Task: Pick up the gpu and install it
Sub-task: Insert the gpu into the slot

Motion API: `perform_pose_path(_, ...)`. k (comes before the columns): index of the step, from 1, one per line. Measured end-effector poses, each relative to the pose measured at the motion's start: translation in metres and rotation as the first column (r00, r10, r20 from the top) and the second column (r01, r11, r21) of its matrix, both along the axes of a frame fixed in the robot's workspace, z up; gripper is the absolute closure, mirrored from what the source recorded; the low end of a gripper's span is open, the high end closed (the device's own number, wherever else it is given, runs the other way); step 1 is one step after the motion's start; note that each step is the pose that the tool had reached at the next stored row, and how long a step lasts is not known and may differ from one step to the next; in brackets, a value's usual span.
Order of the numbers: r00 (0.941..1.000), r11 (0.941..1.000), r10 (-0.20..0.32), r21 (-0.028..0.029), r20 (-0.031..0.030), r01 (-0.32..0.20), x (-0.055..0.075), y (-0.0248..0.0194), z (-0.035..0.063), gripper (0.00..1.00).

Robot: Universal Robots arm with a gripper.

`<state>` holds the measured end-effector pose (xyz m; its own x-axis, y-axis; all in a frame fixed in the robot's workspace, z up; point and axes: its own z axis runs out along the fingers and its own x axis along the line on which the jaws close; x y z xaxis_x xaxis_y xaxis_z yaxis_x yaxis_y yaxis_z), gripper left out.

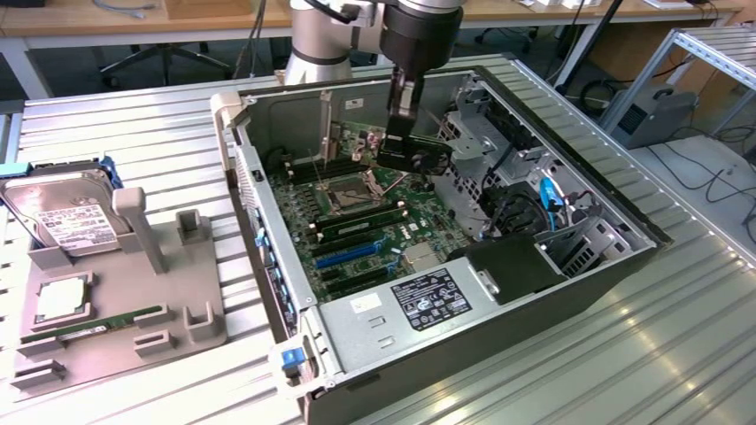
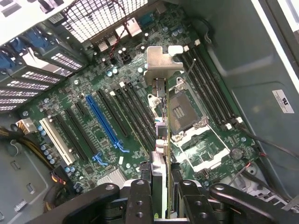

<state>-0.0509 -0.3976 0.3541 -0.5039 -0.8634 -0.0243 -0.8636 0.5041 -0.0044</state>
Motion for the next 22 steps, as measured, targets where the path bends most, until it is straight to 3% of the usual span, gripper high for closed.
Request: perform_pose_path(22, 0.9950, 0.9950, 0.100, -0.0001, 0.0000, -0.100, 0.0000, 0.0000, 0.0000, 0.73)
